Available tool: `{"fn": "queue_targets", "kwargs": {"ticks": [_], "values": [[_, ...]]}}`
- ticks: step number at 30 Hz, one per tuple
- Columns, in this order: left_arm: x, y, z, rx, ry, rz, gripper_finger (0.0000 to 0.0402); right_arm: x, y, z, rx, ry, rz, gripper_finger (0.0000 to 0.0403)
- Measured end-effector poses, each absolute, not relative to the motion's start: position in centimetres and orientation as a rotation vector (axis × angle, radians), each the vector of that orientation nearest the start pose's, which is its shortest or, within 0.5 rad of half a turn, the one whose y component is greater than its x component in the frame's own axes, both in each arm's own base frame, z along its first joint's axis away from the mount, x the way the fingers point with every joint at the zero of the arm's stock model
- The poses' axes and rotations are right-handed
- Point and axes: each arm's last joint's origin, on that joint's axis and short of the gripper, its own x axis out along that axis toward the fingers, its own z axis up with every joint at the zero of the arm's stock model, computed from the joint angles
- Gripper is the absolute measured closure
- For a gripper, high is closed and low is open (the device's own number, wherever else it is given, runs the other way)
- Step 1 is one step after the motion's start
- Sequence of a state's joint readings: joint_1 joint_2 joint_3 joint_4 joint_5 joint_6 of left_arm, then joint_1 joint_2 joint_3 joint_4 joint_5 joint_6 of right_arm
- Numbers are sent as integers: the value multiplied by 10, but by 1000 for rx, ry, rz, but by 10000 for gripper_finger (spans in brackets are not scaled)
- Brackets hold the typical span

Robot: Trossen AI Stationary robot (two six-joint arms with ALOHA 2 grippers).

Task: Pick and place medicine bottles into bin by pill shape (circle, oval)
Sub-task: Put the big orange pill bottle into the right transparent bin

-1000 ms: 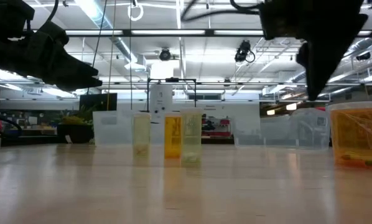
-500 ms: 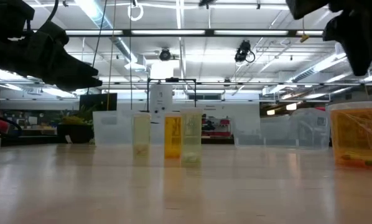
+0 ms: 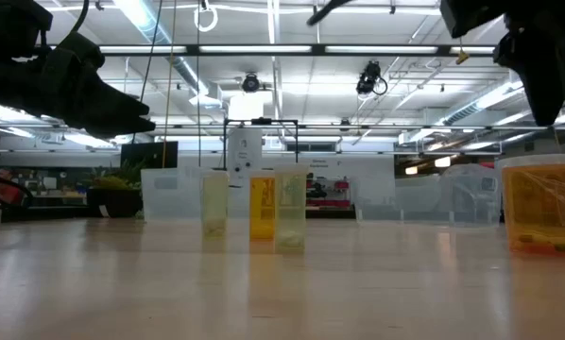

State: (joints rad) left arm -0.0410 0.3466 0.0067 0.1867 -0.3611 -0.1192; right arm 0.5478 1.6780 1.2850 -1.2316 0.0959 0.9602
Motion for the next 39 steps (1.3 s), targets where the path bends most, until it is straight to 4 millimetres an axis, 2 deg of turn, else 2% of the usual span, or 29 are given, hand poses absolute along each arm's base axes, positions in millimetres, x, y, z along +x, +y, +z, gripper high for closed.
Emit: {"fn": "queue_targets", "kwargs": {"ticks": [6, 12, 17, 30, 39], "values": [[117, 5, 154, -87, 131, 328, 33, 266, 162, 201, 207, 1597, -329, 93], [117, 5, 154, -87, 131, 328, 33, 272, 167, 185, 229, 1648, -312, 92], [117, 5, 154, -87, 132, 328, 33, 278, 167, 184, 203, 1572, -309, 92], [117, 5, 154, -87, 131, 328, 33, 289, 157, 184, 214, 1516, -312, 95], [117, 5, 154, -87, 132, 328, 33, 291, 155, 184, 230, 1525, -299, 132]]}}
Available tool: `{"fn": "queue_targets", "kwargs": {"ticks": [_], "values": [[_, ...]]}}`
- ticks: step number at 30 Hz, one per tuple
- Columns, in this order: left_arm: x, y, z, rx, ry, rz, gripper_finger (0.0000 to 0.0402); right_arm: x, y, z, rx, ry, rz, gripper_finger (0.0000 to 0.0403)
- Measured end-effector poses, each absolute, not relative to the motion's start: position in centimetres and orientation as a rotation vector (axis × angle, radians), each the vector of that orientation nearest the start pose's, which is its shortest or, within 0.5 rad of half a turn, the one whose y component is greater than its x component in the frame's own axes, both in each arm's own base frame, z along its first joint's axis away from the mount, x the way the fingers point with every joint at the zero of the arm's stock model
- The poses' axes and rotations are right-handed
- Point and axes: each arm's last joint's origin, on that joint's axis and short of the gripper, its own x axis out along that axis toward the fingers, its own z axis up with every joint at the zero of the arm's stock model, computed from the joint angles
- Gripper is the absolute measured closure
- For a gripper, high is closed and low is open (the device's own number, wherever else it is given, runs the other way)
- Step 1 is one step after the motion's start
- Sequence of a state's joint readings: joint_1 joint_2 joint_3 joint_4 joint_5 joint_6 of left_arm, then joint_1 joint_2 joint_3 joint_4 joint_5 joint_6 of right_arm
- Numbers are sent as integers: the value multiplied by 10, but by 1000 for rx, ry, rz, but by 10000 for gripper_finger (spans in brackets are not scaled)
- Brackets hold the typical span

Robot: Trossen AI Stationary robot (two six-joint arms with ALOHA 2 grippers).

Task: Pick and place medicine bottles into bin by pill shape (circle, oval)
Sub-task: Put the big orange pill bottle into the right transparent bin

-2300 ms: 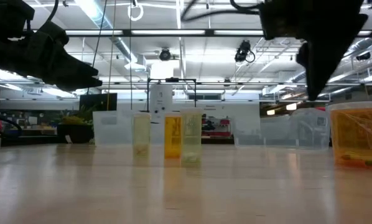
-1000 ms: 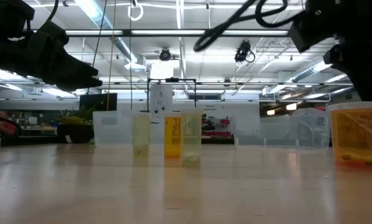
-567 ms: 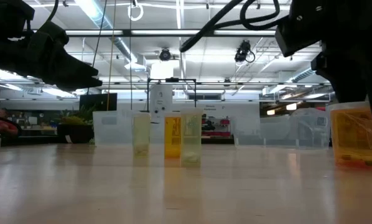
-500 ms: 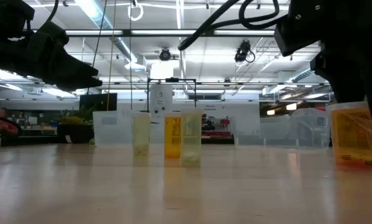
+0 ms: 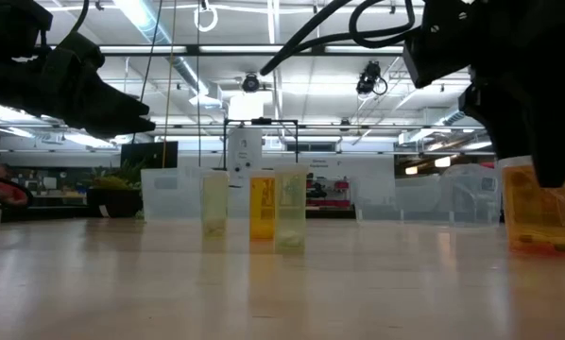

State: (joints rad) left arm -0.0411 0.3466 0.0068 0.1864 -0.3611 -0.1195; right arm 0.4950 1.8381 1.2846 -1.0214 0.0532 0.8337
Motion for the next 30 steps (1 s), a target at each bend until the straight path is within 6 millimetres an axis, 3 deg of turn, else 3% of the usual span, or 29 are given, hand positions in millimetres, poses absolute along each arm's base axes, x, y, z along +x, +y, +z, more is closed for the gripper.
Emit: {"fn": "queue_targets", "kwargs": {"ticks": [7, 12, 20, 26, 30], "values": [[117, 5, 154, -87, 132, 328, 33, 291, 153, 184, 205, 1545, -246, 158], [117, 5, 154, -87, 131, 328, 33, 302, 140, 192, 207, 1543, -224, 173], [117, 5, 154, -87, 132, 328, 33, 318, 106, 224, 171, 1579, -249, 171], [117, 5, 154, -87, 131, 328, 33, 332, 72, 255, 107, 1532, -302, 171], [117, 5, 154, -87, 131, 328, 33, 337, 46, 263, 86, 1530, -309, 170]]}}
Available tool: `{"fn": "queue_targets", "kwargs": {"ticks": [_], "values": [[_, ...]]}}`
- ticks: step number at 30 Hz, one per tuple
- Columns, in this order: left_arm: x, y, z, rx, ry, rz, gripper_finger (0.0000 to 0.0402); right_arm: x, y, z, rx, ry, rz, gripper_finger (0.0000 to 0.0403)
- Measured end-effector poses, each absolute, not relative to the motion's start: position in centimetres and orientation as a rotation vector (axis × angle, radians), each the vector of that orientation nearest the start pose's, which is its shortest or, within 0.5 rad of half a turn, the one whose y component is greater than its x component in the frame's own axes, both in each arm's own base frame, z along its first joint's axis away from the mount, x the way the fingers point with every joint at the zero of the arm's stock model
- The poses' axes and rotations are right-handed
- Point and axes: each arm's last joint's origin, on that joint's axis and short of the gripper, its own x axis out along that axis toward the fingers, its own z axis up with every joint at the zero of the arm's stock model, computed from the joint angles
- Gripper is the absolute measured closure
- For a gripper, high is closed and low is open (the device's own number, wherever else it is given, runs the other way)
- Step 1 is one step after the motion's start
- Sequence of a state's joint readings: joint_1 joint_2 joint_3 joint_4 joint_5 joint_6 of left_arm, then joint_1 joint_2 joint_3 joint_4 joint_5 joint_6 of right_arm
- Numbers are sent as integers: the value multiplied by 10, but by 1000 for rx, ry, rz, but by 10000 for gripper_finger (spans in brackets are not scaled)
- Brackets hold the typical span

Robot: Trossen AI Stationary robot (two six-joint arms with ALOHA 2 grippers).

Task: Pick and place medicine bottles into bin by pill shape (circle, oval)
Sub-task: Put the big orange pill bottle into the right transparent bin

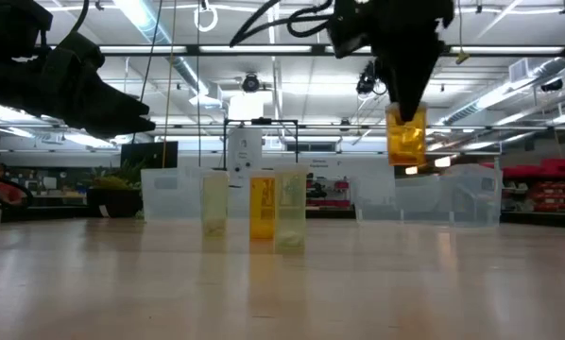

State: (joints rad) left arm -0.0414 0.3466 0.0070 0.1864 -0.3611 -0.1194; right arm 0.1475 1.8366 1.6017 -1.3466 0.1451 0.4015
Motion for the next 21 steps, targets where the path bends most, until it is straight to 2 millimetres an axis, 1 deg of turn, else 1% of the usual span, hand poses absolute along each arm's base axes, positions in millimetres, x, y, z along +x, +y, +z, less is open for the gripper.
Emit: {"fn": "queue_targets", "kwargs": {"ticks": [6, 10, 17, 21], "values": [[117, 5, 154, -88, 131, 328, 33, 341, 2, 263, 82, 1548, -311, 171], [117, 5, 154, -87, 131, 328, 33, 337, -27, 266, 106, 1562, -334, 171], [117, 5, 154, -88, 131, 328, 33, 322, -73, 274, 200, 1548, -410, 170], [117, 5, 154, -87, 131, 328, 33, 311, -96, 268, 248, 1558, -453, 170]]}}
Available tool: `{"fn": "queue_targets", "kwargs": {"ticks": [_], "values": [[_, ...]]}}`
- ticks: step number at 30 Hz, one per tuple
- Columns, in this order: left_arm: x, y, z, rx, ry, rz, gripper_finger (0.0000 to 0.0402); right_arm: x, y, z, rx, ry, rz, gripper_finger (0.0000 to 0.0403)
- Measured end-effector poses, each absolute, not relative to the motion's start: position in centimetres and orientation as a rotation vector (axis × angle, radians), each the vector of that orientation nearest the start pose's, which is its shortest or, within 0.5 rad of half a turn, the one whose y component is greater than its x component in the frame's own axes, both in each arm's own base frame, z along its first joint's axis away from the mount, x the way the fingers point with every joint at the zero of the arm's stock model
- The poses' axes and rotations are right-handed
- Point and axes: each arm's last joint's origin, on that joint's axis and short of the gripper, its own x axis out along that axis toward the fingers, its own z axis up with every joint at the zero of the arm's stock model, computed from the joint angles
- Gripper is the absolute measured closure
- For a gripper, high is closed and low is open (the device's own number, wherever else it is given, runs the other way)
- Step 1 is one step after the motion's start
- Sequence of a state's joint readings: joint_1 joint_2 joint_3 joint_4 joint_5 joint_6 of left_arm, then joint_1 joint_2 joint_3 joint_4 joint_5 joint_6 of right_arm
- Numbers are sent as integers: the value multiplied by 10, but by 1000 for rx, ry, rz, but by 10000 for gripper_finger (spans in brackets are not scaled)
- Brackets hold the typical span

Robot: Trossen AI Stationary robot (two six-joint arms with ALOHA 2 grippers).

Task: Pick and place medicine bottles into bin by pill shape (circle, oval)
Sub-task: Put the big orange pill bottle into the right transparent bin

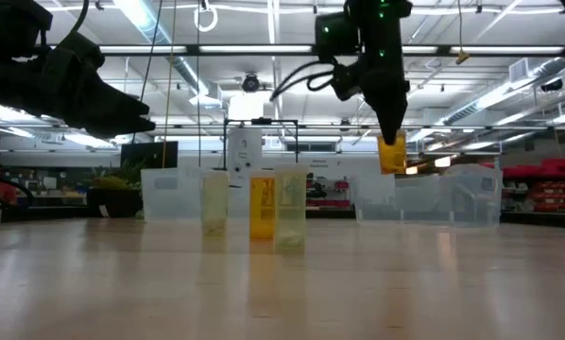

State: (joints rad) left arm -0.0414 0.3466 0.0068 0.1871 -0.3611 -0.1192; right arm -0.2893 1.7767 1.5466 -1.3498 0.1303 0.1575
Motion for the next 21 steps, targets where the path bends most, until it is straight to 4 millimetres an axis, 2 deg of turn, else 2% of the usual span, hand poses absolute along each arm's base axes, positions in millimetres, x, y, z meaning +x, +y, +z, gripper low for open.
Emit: {"fn": "queue_targets", "kwargs": {"ticks": [11, 16, 21], "values": [[117, 5, 154, -88, 130, 328, 33, 287, -150, 224, 358, 1518, -475, 170], [117, 5, 154, -88, 130, 328, 33, 271, -163, 210, 411, 1560, -511, 170], [117, 5, 154, -88, 130, 328, 33, 264, -169, 197, 438, 1549, -539, 170]]}}
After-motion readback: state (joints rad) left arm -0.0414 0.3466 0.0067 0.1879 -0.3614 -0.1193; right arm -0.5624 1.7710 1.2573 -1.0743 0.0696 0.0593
